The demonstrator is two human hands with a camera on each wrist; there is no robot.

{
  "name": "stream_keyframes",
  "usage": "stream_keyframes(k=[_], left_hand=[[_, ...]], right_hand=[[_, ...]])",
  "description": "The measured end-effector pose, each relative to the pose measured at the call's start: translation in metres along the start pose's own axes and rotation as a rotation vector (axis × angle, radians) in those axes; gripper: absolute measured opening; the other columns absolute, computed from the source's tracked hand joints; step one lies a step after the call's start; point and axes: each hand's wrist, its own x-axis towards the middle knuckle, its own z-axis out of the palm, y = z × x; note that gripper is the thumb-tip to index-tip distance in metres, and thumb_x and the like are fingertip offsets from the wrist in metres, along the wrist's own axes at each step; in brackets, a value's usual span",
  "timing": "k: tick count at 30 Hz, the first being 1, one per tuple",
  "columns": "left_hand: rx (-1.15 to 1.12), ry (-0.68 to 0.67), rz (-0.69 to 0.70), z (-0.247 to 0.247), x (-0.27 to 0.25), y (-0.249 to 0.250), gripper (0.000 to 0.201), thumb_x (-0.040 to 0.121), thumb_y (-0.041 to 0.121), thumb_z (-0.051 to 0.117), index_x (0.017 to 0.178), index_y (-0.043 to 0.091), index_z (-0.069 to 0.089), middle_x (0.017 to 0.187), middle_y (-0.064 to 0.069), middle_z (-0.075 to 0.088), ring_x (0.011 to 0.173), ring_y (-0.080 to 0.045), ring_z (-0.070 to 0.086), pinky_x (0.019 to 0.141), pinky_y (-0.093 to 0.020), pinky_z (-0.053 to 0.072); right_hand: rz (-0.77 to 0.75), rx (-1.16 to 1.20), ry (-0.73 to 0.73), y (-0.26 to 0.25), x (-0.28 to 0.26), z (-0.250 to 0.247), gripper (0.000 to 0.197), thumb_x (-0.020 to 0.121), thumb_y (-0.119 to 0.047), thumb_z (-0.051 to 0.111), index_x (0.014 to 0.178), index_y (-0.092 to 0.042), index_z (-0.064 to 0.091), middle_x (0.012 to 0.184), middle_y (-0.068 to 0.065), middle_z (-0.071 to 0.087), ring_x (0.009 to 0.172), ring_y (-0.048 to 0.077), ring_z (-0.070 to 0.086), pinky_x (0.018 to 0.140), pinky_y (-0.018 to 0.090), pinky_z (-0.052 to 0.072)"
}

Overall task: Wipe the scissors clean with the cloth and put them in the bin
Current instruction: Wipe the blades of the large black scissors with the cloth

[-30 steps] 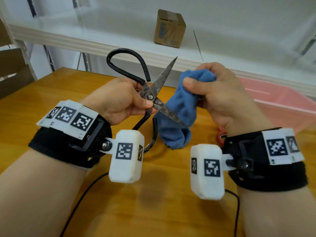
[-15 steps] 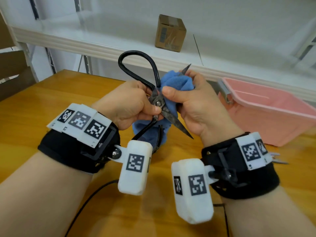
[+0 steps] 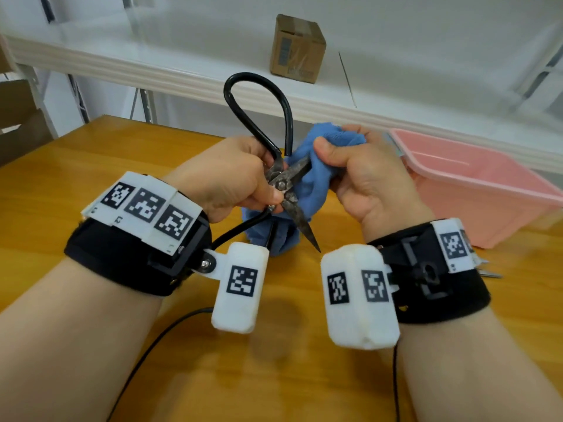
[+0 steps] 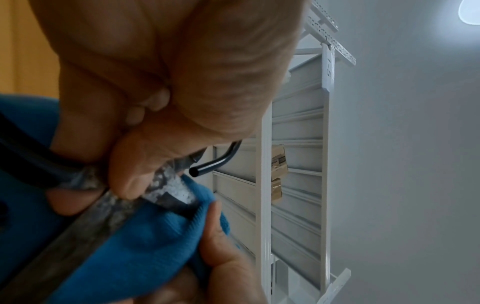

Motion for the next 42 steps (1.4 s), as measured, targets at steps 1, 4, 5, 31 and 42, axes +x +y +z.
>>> stream_keyframes(k=[1,4,5,31,42], left_hand=[[0.013,0.002,0.000,0.000,0.000,0.000,0.038,0.079,-0.022,0.058,0.110,-0.003,0.054,0.097,-0.018,0.068,0.084,-0.037,0.072,0.077,-0.046,0.060],[0.052,-0.004,0.001,0.002,-0.001,0.000,0.037,0.078,-0.022,0.058,0.109,-0.002,0.055,0.094,-0.015,0.068,0.082,-0.037,0.072,0.077,-0.046,0.060],[0.064,-0.001,0.001,0.003,0.000,0.000,0.037,0.079,-0.022,0.059,0.109,-0.001,0.056,0.095,-0.016,0.068,0.082,-0.036,0.073,0.078,-0.046,0.060],[0.034,0.052,0.024,-0.030,-0.008,0.005,0.029,0.080,-0.021,0.056,0.098,0.001,0.060,0.093,-0.017,0.068,0.086,-0.031,0.072,0.070,-0.036,0.060],[-0.363,0.074,0.059,-0.044,-0.018,0.017,0.023,0.089,-0.019,0.046,0.098,0.000,0.055,0.109,-0.020,0.058,0.100,-0.029,0.065,0.074,-0.031,0.061]], right_hand=[[-0.001,-0.003,0.005,-0.003,0.001,-0.003,0.043,0.081,0.013,0.070,0.118,0.005,0.051,0.108,0.024,0.066,0.099,0.036,0.070,0.082,0.047,0.061],[-0.005,-0.001,0.007,-0.010,0.003,-0.011,0.040,0.084,0.013,0.066,0.113,-0.007,0.049,0.100,0.015,0.064,0.092,0.031,0.069,0.078,0.044,0.062],[-0.006,0.003,0.004,-0.011,0.004,-0.012,0.039,0.084,0.013,0.066,0.113,-0.007,0.049,0.100,0.015,0.063,0.093,0.031,0.069,0.078,0.044,0.062],[-0.198,-0.026,0.235,-0.027,0.001,-0.005,0.038,0.085,0.010,0.068,0.119,0.007,0.053,0.089,0.013,0.063,0.078,0.023,0.067,0.065,0.031,0.057],[-0.165,-0.186,0.194,-0.052,-0.022,-0.011,0.023,0.086,0.008,0.069,0.090,-0.011,0.056,0.083,0.006,0.063,0.077,0.018,0.067,0.067,0.030,0.057]])
